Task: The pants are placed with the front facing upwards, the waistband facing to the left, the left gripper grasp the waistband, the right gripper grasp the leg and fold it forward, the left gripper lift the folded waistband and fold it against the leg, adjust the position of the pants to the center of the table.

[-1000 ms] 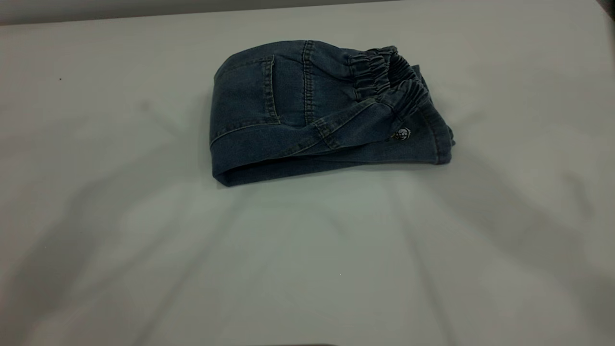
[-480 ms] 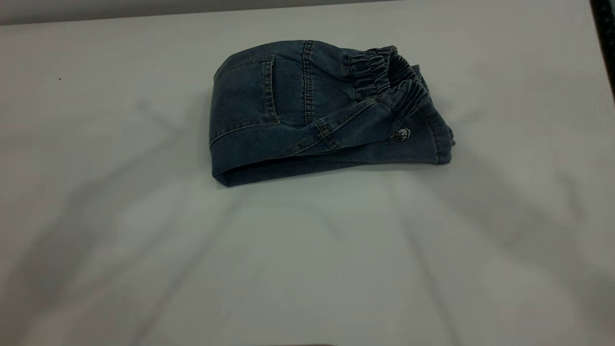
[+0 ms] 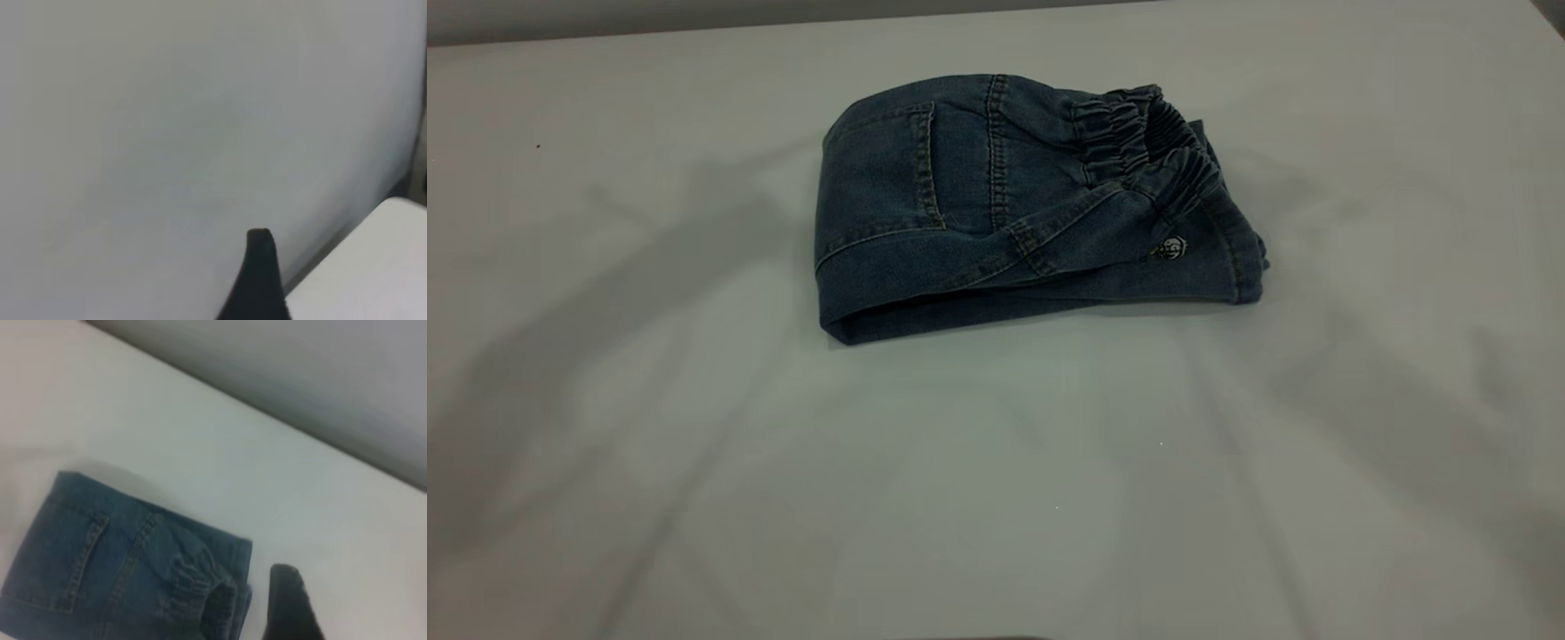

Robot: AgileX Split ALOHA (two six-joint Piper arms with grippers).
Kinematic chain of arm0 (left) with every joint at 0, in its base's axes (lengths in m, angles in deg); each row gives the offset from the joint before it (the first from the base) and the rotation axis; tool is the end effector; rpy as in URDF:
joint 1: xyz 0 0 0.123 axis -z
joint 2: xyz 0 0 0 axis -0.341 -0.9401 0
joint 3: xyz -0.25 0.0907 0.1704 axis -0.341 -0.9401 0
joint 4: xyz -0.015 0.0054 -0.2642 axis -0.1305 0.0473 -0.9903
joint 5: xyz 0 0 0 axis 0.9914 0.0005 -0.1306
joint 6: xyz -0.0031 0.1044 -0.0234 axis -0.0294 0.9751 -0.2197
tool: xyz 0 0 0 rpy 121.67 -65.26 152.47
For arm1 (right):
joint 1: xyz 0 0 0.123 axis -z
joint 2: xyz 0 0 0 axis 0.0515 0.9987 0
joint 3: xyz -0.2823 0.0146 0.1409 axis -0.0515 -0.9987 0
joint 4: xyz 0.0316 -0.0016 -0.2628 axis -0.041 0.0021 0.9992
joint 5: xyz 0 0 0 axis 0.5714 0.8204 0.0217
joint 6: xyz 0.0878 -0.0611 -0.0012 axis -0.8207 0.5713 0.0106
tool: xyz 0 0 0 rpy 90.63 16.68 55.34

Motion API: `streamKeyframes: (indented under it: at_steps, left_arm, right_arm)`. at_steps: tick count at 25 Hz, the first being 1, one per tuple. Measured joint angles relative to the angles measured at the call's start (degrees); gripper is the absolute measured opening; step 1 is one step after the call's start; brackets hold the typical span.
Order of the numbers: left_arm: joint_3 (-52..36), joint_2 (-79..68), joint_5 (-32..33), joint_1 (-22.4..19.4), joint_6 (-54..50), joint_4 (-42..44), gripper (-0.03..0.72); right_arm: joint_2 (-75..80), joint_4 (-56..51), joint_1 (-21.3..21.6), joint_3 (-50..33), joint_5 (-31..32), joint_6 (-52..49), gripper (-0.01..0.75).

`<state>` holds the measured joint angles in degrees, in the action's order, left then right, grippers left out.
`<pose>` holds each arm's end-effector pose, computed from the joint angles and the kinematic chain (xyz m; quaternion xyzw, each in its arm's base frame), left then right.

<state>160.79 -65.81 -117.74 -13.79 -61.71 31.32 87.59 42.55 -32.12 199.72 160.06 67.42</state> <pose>0.3783 -0.1130 0.4238 0.3522 0.6807 -0.2384 0.5964 0.3854 0.1937 0.4615 -0.1918 0.9102 0.0150 0.3669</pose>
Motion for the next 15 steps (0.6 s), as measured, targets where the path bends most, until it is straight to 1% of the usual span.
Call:
streamKeyframes:
  at_steps: [3,6,8,11,15]
  left_arm:
    - [-0.82,0.00,1.43,-1.15,7.68,0.00,0.570]
    - [-1.16,0.00,5.39,-1.16,18.10,0.00,0.570]
    - [-1.18,0.00,9.30,-1.16,24.59,0.00,0.570]
    - [-1.75,0.51,18.19,-1.16,31.47,0.00,0.570]
    - [-4.91,3.98,26.74,-1.16,36.24,0.00,0.570]
  right_arm:
    - [-3.00,0.34,0.00,0.00,0.00,0.48,0.363]
    - [-5.84,0.95,-0.05,-0.07,0.00,0.88,0.363]
    - [-8.10,1.44,-0.05,-1.04,0.06,0.96,0.363]
    - [-11.35,1.73,-0.05,-2.96,0.17,0.96,0.363]
    - [-15.55,1.79,-0.05,-6.84,0.25,0.96,0.363]
